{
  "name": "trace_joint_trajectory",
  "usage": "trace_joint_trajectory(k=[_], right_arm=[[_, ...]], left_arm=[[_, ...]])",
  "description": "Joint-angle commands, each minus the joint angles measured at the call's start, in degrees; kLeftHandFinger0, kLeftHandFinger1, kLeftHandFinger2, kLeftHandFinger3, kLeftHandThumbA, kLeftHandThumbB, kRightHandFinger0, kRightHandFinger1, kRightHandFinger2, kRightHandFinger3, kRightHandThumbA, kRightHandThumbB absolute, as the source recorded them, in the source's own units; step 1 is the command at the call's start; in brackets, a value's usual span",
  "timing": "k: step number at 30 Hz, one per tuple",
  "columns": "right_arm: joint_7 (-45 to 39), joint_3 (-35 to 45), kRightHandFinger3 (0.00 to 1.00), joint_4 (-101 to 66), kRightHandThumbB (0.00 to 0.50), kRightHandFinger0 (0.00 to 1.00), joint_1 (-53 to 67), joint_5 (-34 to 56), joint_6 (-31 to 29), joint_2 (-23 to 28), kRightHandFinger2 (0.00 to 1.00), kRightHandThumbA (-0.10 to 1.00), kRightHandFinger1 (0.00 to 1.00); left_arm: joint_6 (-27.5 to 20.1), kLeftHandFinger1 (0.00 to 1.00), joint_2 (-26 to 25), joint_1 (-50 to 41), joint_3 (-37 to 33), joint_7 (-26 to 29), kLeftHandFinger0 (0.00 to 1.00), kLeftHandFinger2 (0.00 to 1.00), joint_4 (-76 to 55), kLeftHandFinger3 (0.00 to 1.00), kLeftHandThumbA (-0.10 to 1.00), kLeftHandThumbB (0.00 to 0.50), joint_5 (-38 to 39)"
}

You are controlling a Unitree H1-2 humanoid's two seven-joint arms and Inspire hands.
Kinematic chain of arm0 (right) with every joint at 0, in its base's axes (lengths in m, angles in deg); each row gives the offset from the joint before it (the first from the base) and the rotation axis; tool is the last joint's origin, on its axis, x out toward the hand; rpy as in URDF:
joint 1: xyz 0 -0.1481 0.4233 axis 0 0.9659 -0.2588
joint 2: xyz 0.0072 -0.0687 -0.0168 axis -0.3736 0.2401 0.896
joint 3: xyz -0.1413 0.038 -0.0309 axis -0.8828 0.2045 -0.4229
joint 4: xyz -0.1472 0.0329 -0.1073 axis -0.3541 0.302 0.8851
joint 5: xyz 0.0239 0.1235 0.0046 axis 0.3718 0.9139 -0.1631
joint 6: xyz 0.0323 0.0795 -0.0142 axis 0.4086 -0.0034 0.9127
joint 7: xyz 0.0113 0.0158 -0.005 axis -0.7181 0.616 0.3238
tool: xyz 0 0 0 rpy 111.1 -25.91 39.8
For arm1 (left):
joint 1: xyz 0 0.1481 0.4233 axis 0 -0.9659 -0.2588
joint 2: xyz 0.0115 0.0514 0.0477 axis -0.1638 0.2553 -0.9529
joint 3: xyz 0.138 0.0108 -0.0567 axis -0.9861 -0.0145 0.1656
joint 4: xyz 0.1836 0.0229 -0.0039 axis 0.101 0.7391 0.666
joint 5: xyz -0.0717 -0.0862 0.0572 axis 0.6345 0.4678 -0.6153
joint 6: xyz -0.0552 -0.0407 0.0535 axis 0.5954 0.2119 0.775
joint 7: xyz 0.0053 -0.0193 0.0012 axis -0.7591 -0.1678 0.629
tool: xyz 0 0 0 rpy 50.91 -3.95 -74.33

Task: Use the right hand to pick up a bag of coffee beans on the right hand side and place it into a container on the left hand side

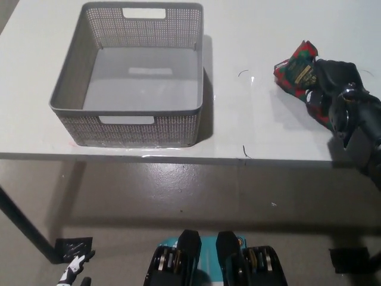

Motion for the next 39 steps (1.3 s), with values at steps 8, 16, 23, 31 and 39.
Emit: trace_joint_trajectory(k=[8,16,23,31,39], right_arm=[[13.0,4.3,0.38,0.2,0.219,0.0,-3.9,3.3,-8.8,-0.7,0.62,-0.1,0.15],[14.9,5.7,0.8,-5.2,0.178,0.0,-9.7,3.8,-10.9,-1.2,0.85,-0.1,0.38],[12.9,7.8,0.94,-11.8,0.148,0.0,-15.7,3.6,-9.0,-3.2,0.87,-0.1,0.38],[10.9,7.7,1.0,-19.4,0.162,0.0,-19.8,2.4,-6.6,-7.2,0.88,-0.1,0.48],[9.8,9.4,0.95,-22.0,0.234,0.0,-23.8,4.4,-4.8,-14.1,0.89,-0.1,0.42]], left_arm=[[-2.1,1.0,0.0,-0.5,-0.4,-0.4,1.0,1.0,-0.9,1.0,1.0,0.454,1.0],[-2.6,1.0,0.1,0.1,-0.4,0.1,1.0,1.0,1.1,1.0,1.0,0.467,0.5],[-2.8,1.0,0.5,0.5,-0.4,0.4,1.0,1.0,2.2,1.0,1.0,0.453,0.1],[-2.1,1.0,0.3,0.5,-0.9,-0.1,1.0,1.0,2.1,1.0,1.0,0.45,-0.9],[-1.3,1.0,0.4,1.2,-1.6,-0.7,1.0,1.0,2.4,1.0,1.0,0.462,-0.5]])
